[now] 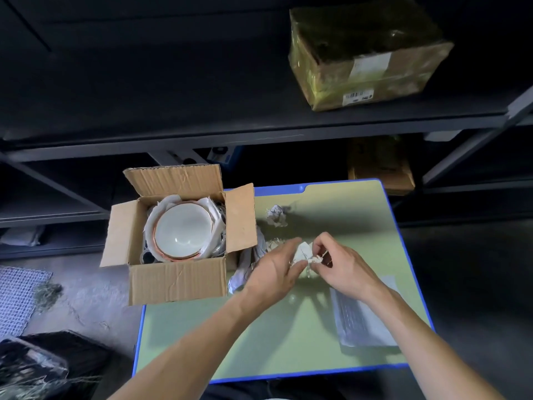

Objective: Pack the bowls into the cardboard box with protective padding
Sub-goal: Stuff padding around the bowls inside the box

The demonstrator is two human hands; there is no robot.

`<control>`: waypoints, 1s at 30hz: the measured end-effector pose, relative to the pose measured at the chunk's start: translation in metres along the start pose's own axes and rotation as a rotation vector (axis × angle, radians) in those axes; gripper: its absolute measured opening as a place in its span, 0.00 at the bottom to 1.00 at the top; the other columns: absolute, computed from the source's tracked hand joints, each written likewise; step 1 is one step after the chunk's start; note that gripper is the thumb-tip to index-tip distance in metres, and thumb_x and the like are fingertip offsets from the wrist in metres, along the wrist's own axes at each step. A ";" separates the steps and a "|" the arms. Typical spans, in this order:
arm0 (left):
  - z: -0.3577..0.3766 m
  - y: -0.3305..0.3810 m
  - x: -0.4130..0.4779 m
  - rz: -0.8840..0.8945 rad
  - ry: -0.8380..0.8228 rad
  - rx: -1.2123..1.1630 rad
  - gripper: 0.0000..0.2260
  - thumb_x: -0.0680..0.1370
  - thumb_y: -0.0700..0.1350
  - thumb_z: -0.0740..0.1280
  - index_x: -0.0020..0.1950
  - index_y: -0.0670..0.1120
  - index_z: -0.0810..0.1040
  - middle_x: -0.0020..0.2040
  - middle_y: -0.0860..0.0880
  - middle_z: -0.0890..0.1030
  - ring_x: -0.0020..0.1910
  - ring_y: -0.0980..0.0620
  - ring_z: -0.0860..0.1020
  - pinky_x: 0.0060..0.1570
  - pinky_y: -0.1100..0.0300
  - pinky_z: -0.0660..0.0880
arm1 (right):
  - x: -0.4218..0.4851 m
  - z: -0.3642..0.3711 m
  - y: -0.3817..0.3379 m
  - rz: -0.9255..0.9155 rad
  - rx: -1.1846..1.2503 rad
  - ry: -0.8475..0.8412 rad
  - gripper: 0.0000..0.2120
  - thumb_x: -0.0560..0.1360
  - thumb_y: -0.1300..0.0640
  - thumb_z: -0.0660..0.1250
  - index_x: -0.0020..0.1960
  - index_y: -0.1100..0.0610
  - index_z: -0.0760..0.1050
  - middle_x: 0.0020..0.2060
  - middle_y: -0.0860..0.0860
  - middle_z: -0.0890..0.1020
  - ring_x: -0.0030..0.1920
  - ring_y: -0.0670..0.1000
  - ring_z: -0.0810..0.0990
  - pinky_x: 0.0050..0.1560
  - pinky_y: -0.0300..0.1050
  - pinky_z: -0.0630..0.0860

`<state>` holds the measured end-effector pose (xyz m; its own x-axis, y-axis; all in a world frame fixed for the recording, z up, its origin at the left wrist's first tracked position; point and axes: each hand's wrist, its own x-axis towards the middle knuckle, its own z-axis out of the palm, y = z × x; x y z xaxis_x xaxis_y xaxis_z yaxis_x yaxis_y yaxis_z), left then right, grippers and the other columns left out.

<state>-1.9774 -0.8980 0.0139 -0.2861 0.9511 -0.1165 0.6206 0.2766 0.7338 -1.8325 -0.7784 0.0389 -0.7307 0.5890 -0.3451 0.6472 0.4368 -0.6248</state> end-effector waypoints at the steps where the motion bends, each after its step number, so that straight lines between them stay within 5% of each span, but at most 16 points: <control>1: -0.002 0.004 -0.004 0.014 0.007 -0.015 0.15 0.82 0.48 0.65 0.67 0.45 0.73 0.48 0.53 0.76 0.44 0.57 0.71 0.45 0.61 0.66 | -0.003 -0.001 -0.002 -0.006 0.007 -0.017 0.14 0.74 0.53 0.69 0.51 0.44 0.64 0.41 0.42 0.77 0.40 0.47 0.77 0.46 0.48 0.76; 7: -0.018 0.012 -0.034 -0.071 0.087 -0.130 0.09 0.81 0.47 0.66 0.60 0.47 0.75 0.34 0.56 0.69 0.36 0.57 0.69 0.38 0.60 0.66 | -0.018 -0.005 -0.027 -0.144 0.031 -0.113 0.23 0.76 0.45 0.69 0.67 0.35 0.66 0.57 0.34 0.74 0.55 0.39 0.75 0.52 0.34 0.74; 10: -0.035 0.024 -0.052 -0.102 0.108 -0.193 0.08 0.82 0.52 0.64 0.60 0.52 0.73 0.35 0.55 0.75 0.35 0.55 0.75 0.37 0.60 0.71 | -0.021 -0.012 -0.050 -0.157 0.118 -0.094 0.16 0.74 0.40 0.71 0.59 0.38 0.73 0.51 0.35 0.79 0.52 0.40 0.77 0.50 0.34 0.75; 15: -0.069 0.030 -0.077 -0.141 0.182 -0.271 0.07 0.83 0.50 0.63 0.61 0.54 0.71 0.42 0.53 0.82 0.39 0.55 0.80 0.43 0.51 0.76 | -0.016 -0.018 -0.093 -0.206 0.134 -0.125 0.08 0.75 0.46 0.72 0.51 0.43 0.75 0.42 0.38 0.82 0.42 0.43 0.79 0.44 0.39 0.75; 20: -0.107 0.021 -0.086 -0.134 0.285 -0.269 0.06 0.82 0.49 0.65 0.58 0.53 0.75 0.40 0.56 0.81 0.40 0.55 0.79 0.42 0.53 0.76 | -0.006 -0.012 -0.133 -0.282 0.113 -0.088 0.06 0.76 0.50 0.72 0.49 0.43 0.74 0.37 0.36 0.79 0.38 0.41 0.76 0.38 0.33 0.70; 25: -0.135 0.001 -0.082 -0.178 0.339 -0.229 0.07 0.82 0.47 0.65 0.60 0.54 0.76 0.41 0.60 0.80 0.43 0.62 0.78 0.42 0.65 0.74 | 0.008 0.002 -0.165 -0.276 0.067 -0.018 0.09 0.76 0.46 0.70 0.52 0.43 0.71 0.36 0.38 0.78 0.36 0.43 0.74 0.40 0.38 0.72; 30: -0.163 -0.020 -0.077 -0.181 0.354 -0.237 0.11 0.82 0.47 0.64 0.64 0.54 0.76 0.44 0.60 0.81 0.47 0.64 0.78 0.47 0.66 0.75 | 0.018 0.014 -0.189 -0.232 0.024 0.046 0.13 0.76 0.49 0.68 0.59 0.39 0.71 0.40 0.44 0.79 0.41 0.43 0.77 0.43 0.42 0.74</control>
<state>-2.0869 -0.9991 0.1173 -0.6318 0.7734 -0.0515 0.3656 0.3559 0.8600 -1.9717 -0.8601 0.1408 -0.8479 0.5058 -0.1585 0.4577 0.5477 -0.7004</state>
